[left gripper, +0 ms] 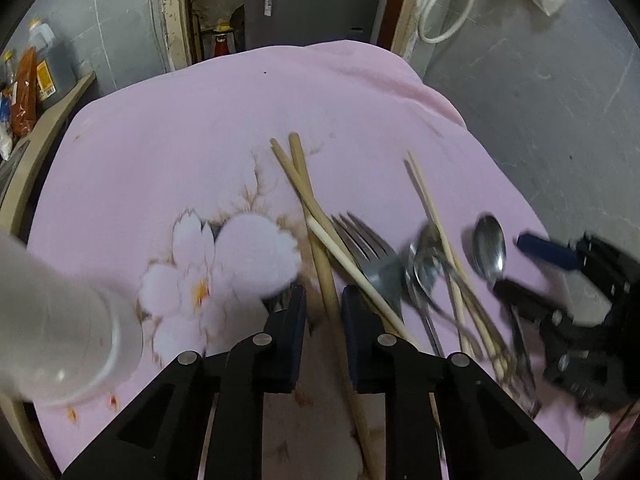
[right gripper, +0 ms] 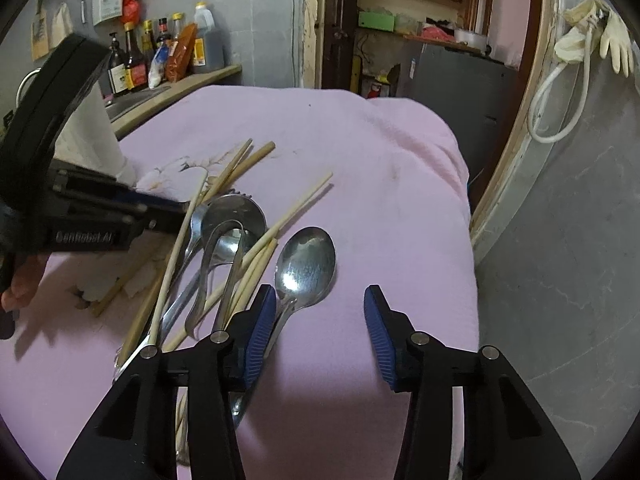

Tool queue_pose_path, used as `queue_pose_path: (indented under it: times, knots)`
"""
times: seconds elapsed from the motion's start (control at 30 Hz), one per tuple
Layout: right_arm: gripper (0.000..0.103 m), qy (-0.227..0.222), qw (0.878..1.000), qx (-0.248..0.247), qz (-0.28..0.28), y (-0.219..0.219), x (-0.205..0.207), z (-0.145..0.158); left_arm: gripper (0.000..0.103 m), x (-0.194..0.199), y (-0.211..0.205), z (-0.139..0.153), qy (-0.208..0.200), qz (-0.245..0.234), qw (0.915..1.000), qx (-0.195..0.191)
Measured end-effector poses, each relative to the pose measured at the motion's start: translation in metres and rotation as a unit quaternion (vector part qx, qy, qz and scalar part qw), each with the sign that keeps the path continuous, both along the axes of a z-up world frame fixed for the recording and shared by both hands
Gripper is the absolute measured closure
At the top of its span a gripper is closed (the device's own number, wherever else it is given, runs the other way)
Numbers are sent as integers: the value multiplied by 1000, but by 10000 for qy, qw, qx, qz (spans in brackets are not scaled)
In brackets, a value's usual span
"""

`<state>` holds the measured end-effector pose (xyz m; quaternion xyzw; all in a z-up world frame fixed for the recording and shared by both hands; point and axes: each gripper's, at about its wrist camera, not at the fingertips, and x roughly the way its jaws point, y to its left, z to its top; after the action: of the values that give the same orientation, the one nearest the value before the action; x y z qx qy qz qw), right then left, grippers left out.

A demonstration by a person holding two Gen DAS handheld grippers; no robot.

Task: Organize utensils
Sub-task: 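Grasp a chopstick with the left tool while the right tool grasps a metal spoon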

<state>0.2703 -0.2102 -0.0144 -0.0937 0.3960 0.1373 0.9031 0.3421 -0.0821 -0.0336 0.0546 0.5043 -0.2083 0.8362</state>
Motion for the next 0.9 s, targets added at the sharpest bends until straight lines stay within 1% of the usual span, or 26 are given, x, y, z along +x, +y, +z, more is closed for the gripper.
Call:
queue_pose_path:
  times: [0.07, 0.13, 0.17, 0.27, 0.4, 0.47, 0.53, 0.57, 0.73, 0.83, 0.9]
  knots:
    - [61, 21, 10000, 11, -18, 2, 3, -1, 88, 7, 1, 0, 48, 86, 9999, -78]
    - [61, 19, 10000, -1, -19, 5, 6, -1, 91, 13, 3, 0, 90, 179, 9997, -159]
    - [61, 33, 10000, -4, -16, 6, 8, -1, 95, 14, 4, 0, 118, 213, 9995, -203]
    - [61, 63, 10000, -36, -25, 10, 13, -2, 97, 14, 7, 1, 150, 335, 9988, -329]
    - [61, 54, 9999, -110, -29, 14, 16, -3, 97, -2, 14, 3, 96, 465, 9979, -436]
    - [62, 32, 9999, -126, -30, 14, 15, -4, 98, -13, 20, 5, 141, 534, 9974, -467]
    - [70, -17, 9999, -106, -51, 13, 13, -4, 98, -27, 25, 8, 164, 566, 9972, -463]
    - [71, -52, 9999, -103, -79, 12, 12, -4, 98, -35, 28, 9, 159, 567, 9973, -447]
    - [71, -91, 9999, -57, -91, 10, 10, -4, 98, -65, 39, 14, 157, 499, 9984, -210]
    - [71, -60, 9999, -82, -96, 11, 12, -5, 98, -66, 35, 16, 196, 349, 9992, 61]
    - [71, -72, 9998, -133, -119, 14, 11, -6, 97, -61, 29, 15, 297, 283, 9989, 215]
